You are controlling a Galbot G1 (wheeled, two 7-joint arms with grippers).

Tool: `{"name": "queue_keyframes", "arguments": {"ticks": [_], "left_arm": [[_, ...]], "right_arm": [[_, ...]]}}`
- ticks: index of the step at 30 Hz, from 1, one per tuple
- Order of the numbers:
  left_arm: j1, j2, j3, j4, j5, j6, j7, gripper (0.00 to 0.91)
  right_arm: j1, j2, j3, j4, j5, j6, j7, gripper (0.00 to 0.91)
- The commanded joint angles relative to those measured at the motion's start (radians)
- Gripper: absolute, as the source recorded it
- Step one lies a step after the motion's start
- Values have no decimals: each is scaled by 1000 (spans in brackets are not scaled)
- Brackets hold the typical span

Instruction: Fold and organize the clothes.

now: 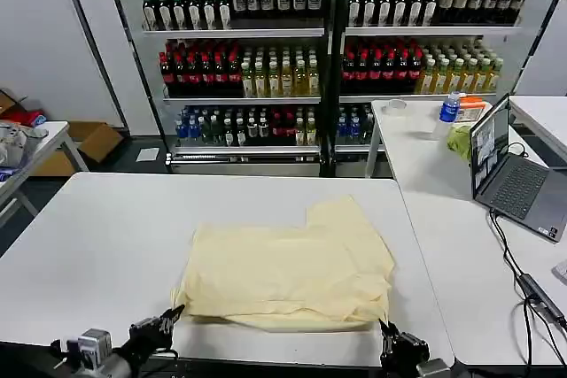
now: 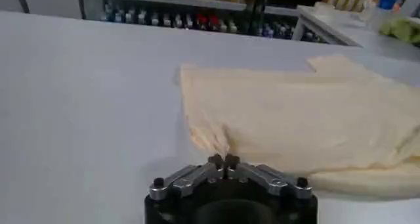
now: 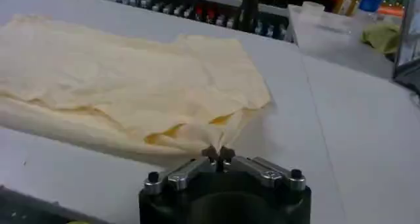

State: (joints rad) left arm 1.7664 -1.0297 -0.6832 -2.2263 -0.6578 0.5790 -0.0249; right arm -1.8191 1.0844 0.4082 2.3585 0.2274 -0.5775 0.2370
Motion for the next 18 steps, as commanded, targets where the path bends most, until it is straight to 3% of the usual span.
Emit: {"name": "queue_keyframes", "arguments": {"ticks": [1, 2, 3, 4, 5, 8, 13, 18], "left_arm": [[115, 7, -26, -44, 24, 0, 0, 10], [121, 10, -32, -46, 23, 0, 0, 10], [125, 13, -36, -47, 23, 0, 0, 10], [129, 16, -41, -49, 23, 0, 0, 20], [131, 17, -44, -51, 23, 0, 0, 20], [128, 18, -50, -59, 24, 0, -3, 907], [110, 17, -61, -76, 22, 0, -5, 907], [63, 16, -73, -88, 3, 0, -24, 907]], "right_arm": [[-55, -8, 7, 15, -17, 0, -2, 0], [-58, -8, 8, 15, -19, 0, -3, 20], [-62, -8, 9, 18, -22, 0, -4, 725], [-64, -7, 9, 20, -26, -1, -4, 907], [-67, -6, 10, 24, -32, -1, -4, 907], [-80, -5, 9, 42, -50, -1, -13, 907], [-101, -4, 22, 86, -73, 5, -17, 907], [-81, -11, 74, 128, -66, 67, 1, 907]]}}
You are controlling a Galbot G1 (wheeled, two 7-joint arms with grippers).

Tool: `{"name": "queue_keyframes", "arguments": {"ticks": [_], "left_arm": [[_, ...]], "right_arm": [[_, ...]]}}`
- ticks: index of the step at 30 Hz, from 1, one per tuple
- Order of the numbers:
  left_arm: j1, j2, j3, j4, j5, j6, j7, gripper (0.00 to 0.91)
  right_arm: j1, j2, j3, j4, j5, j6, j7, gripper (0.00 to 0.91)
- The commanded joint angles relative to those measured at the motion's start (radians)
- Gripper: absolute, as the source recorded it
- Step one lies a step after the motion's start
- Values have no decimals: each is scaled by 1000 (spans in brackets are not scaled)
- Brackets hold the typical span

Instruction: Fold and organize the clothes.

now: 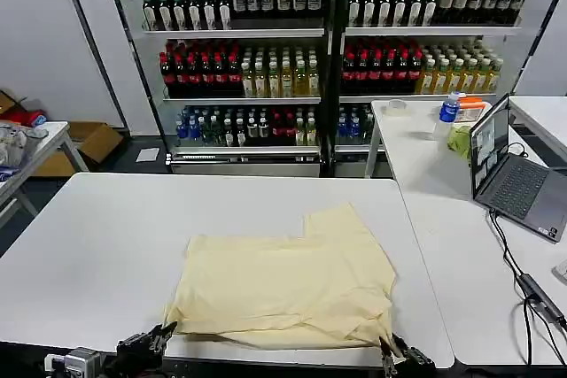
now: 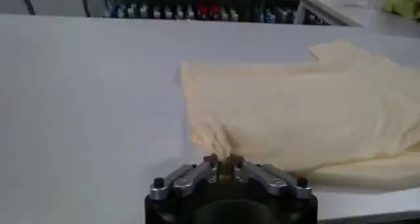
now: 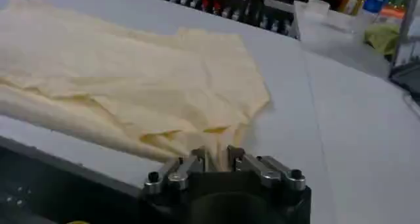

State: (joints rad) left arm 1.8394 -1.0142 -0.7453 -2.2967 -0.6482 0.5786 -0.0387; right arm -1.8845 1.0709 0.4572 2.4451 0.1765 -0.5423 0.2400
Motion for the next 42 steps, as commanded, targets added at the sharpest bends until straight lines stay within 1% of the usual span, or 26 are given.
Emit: {"name": "queue_keyframes", "arguments": {"ticks": [1, 4, 5, 7, 9, 13, 17, 18, 19, 21, 22, 23, 25, 26, 35, 37, 40, 42], "left_arm": [[-28, 2, -13, -16, -19, -1, -22, 907], [-86, 8, -34, -5, -60, -1, -53, 907], [-111, 14, -43, 5, -72, -2, -60, 907], [-146, 26, -55, 38, -93, -2, -74, 907], [-192, 41, -55, 89, -97, -2, -83, 907], [-238, 52, -39, 147, -94, -1, -87, 907], [-312, 60, 4, 190, -93, -1, -94, 907], [-354, 62, 24, 213, -95, -1, -96, 907], [-379, 63, 37, 226, -96, -1, -100, 907], [-449, 64, 78, 272, -115, -1, -118, 907], [-479, 66, 95, 286, -128, 0, -123, 907], [-524, 68, 123, 304, -137, 0, -129, 907], [-550, 69, 160, 344, -138, 0, -136, 907], [-594, 68, 186, 363, -138, 0, -141, 907], [-732, 40, 324, 472, -136, 0, -152, 907], [-756, 38, 362, 490, -138, 0, -154, 907], [-786, 35, 398, 511, -136, 0, -158, 907], [-807, 32, 422, 527, -135, -1, -160, 907]], "right_arm": [[3, -3, 34, 43, 0, 42, 8, 907], [78, -23, 69, 27, 67, 54, 31, 907], [98, -28, 72, 17, 78, 55, 35, 907], [194, -45, 63, -35, 112, 54, 54, 907], [295, -52, 21, -94, 153, 32, 73, 907], [441, -53, -67, -173, 176, 11, 84, 907], [600, -46, -158, -271, 198, -8, 100, 907], [654, -39, -186, -308, 216, -17, 109, 907], [668, -37, -193, -318, 221, -19, 110, 907], [778, -19, -241, -397, 259, -36, 135, 907], [800, -14, -253, -419, 274, -36, 139, 907], [861, -8, -278, -463, 284, -36, 140, 907], [916, 2, -302, -511, 294, -37, 146, 907], [974, 12, -327, -565, 307, -37, 150, 907], [1132, 90, -409, -802, 336, -38, 159, 907], [1151, 100, -414, -835, 368, -39, 167, 907], [1180, 138, -412, -924, 376, -39, 166, 907], [1192, 152, -411, -952, 375, -39, 165, 907]]}}
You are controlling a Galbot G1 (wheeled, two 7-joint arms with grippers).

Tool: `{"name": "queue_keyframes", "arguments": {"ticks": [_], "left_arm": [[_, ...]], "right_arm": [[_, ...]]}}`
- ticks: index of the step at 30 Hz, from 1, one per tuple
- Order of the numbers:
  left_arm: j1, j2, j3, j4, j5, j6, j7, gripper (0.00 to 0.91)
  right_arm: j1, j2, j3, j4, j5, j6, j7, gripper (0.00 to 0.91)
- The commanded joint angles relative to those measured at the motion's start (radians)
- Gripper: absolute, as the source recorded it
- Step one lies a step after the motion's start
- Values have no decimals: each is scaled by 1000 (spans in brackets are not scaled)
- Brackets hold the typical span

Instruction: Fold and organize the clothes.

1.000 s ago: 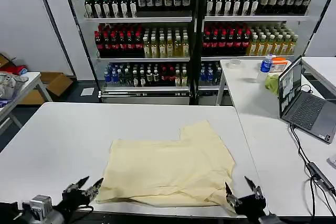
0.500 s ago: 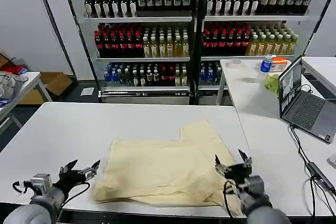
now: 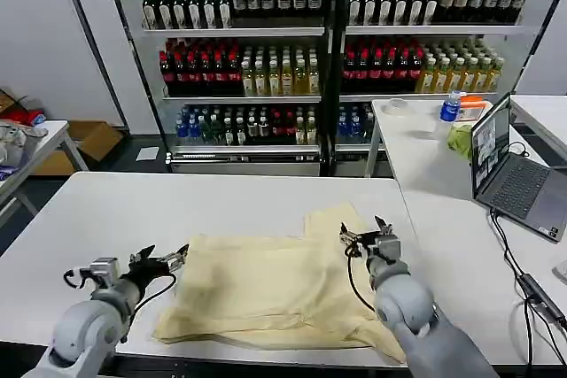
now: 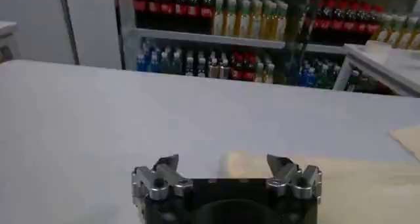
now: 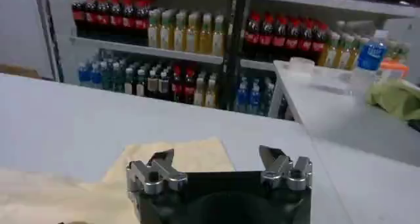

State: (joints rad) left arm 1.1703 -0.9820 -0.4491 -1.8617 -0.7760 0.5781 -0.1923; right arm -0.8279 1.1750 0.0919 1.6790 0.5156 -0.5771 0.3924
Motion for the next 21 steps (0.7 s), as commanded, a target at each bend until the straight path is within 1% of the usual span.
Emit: {"name": "queue_keyframes", "arguments": {"ticks": [1, 7, 12, 20, 21], "left_arm": [[-153, -2, 139, 97, -7, 0, -7, 907], [-198, -13, 182, 147, -10, 0, -14, 907], [-201, -7, 211, 172, -13, 0, -15, 907], [-214, -9, 232, 207, -18, 0, -12, 907], [-215, -9, 235, 209, -19, 0, -12, 907]], "right_arm": [[150, 58, -46, -220, 38, -4, 12, 907], [193, 89, -56, -298, 44, -5, 12, 907], [236, 109, -56, -361, 68, -5, 18, 907], [293, 155, -69, -457, 43, -2, 16, 907], [294, 157, -69, -463, 42, -2, 16, 887]]}}
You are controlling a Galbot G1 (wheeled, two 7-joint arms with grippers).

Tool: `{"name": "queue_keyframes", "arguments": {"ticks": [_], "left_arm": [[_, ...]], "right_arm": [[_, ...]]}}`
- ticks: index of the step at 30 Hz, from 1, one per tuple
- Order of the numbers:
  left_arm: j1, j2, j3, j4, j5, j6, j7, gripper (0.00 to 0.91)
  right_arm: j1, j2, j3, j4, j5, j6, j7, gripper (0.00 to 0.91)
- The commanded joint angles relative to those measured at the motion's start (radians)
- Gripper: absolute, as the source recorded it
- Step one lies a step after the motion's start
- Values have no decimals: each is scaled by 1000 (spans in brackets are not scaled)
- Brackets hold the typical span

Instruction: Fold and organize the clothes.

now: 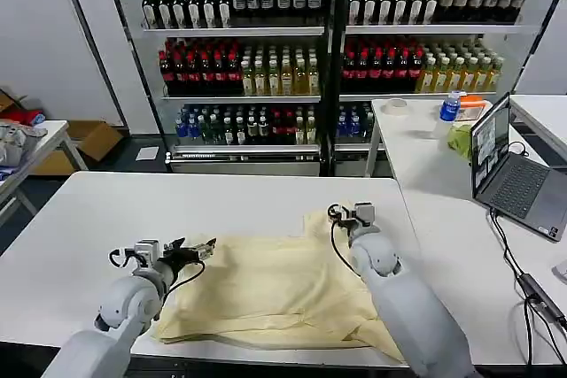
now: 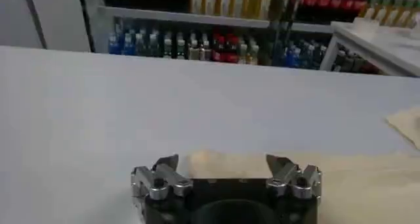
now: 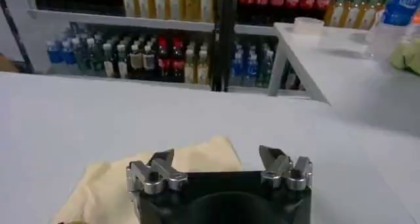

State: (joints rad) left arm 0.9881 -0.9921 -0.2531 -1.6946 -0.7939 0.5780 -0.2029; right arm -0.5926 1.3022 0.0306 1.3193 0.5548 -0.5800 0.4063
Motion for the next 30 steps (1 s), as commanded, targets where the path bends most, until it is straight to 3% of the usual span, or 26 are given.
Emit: {"name": "queue_keyframes", "arguments": {"ticks": [1, 2, 4, 7, 9, 10, 12, 13, 24, 30], "left_arm": [[-33, 1, 41, 43, -1, 0, 0, 907], [-33, -1, 43, 43, -1, 0, 2, 907], [-32, -2, 46, 43, -2, 0, 6, 524], [-36, -7, 49, 56, -2, -1, 6, 242], [-40, -10, 50, 67, -2, -1, 4, 161], [-41, -10, 49, 71, -3, -1, 4, 131], [-40, -9, 47, 71, -6, -1, 4, 111], [-38, -8, 47, 68, -7, -1, 4, 91], [-15, -6, 35, 36, -19, -2, 13, 60], [7, -3, 10, 8, -27, -22, 19, 71]], "right_arm": [[61, 35, -11, -114, 2, 1, 2, 856], [63, 37, -12, -121, 2, 1, 1, 816], [66, 41, -13, -134, 3, 1, 2, 736], [67, 44, -16, -145, 4, 1, 2, 655], [66, 45, -17, -148, 5, 1, 1, 464], [66, 46, -17, -150, 5, 1, 1, 242], [65, 47, -16, -151, 5, 1, 1, 20], [63, 47, -16, -149, 6, 1, 1, 0], [32, 35, -14, -105, 19, 1, 3, 0], [1, 17, -11, 11, 30, 2, 18, 0]]}}
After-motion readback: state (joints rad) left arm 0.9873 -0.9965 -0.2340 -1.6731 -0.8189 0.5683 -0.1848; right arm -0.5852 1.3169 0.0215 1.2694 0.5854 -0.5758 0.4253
